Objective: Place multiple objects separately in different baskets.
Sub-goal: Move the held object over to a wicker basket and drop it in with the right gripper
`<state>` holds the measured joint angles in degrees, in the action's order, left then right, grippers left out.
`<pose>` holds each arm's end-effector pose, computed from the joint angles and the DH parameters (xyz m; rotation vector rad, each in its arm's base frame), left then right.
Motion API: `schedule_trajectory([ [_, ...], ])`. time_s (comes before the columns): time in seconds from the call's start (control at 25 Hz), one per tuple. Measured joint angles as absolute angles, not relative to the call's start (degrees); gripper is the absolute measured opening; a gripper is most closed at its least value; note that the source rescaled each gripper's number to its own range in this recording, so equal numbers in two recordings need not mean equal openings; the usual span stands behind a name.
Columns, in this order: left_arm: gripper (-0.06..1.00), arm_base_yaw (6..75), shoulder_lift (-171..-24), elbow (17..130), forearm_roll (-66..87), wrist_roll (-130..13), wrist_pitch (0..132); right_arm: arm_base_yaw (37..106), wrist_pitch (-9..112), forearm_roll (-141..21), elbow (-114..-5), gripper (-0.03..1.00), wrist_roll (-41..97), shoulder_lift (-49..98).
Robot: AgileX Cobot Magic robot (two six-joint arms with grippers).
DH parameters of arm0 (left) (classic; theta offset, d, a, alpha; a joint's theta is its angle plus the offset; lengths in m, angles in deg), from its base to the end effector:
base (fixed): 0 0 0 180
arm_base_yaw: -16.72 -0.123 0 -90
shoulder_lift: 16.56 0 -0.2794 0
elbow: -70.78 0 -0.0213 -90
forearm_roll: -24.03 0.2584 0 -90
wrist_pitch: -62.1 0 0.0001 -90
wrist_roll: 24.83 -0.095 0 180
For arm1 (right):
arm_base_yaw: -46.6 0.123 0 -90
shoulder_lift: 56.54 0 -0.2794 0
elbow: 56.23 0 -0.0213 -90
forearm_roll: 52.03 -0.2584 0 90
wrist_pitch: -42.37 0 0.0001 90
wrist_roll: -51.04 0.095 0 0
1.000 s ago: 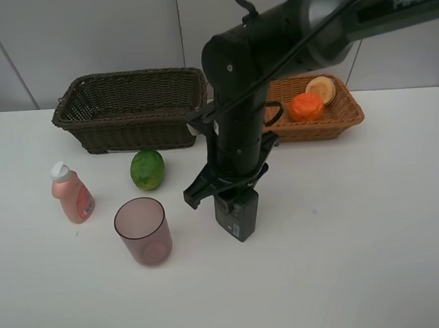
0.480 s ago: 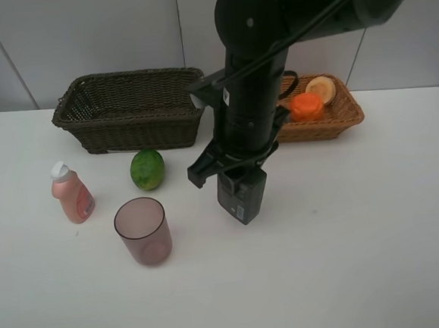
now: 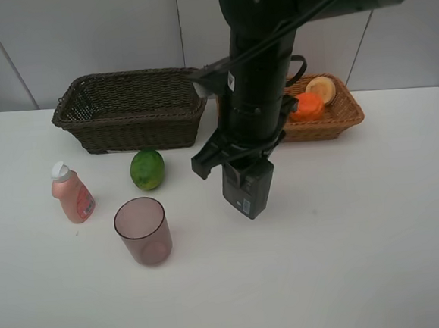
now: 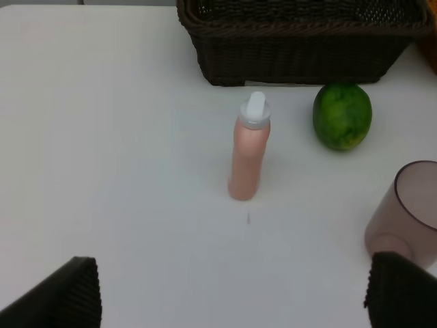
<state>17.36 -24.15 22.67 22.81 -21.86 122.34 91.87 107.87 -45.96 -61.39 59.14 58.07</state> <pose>0.0099 -0.0019 0.2815 -0.0401 2.0236 -0.0653 0.2708 0.2603 0.2169 -1.0185 2.8409 -0.0729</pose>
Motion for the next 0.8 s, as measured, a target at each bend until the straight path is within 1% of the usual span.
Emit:
schedule_trajectory([
  [0.48,1.0,17.36,-24.15,22.67,22.81,-21.86,122.34,90.48,111.4,-44.12,-77.16,0.0,59.14,58.07],
  [0.8,1.0,17.36,-24.15,22.67,22.81,-21.86,122.34,89.87,107.13,-42.8,-85.37,0.0,59.14,59.66],
])
